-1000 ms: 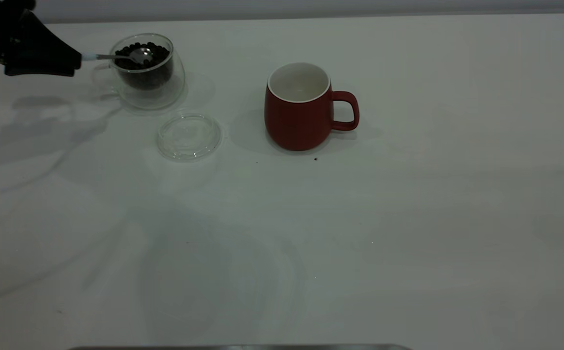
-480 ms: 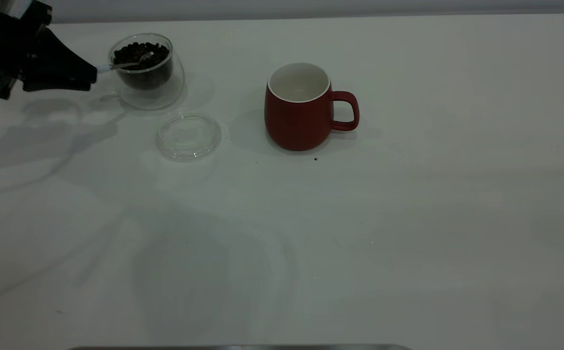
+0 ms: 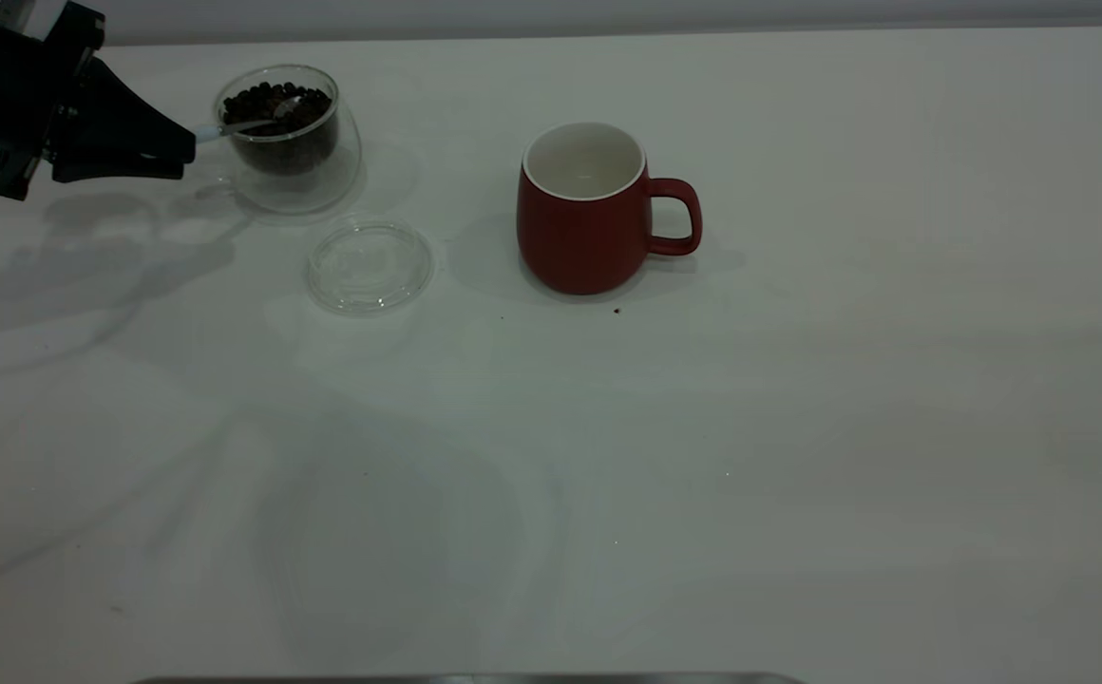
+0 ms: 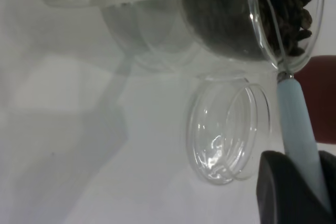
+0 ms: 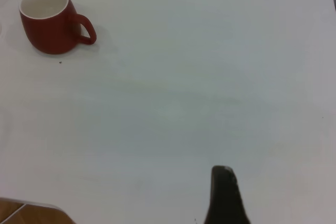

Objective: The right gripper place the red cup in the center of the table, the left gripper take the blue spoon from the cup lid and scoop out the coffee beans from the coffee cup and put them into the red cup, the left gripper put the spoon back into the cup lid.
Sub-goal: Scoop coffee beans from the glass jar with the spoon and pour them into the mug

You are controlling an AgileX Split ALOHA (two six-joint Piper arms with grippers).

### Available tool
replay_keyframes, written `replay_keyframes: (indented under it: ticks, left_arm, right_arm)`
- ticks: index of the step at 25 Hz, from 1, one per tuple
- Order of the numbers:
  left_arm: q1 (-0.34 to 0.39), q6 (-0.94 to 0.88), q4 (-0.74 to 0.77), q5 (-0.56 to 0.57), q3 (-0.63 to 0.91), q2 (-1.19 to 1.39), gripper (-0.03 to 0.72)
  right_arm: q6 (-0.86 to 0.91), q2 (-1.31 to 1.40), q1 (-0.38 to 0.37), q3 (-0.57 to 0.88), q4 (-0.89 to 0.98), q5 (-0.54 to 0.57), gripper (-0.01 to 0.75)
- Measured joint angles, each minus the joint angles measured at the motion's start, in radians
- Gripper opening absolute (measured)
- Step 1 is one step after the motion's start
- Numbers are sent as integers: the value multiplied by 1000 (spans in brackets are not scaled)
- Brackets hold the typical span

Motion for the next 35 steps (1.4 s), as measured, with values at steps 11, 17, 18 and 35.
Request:
replay_keyframes:
  ticks: [11, 17, 18, 35]
  left_arm:
    - [61, -16, 3, 72, 0, 0, 123]
    - [67, -16, 2, 104, 0, 0, 123]
    - [67, -16, -1, 113, 0, 0, 123]
    - [72, -21, -42, 204, 0, 0, 123]
  right_arm:
    - [0, 0, 0, 0, 0, 0, 550]
    - [0, 0, 0, 0, 0, 0, 550]
    - [0, 0, 0, 0, 0, 0, 550]
    - [0, 0, 0, 0, 0, 0, 550]
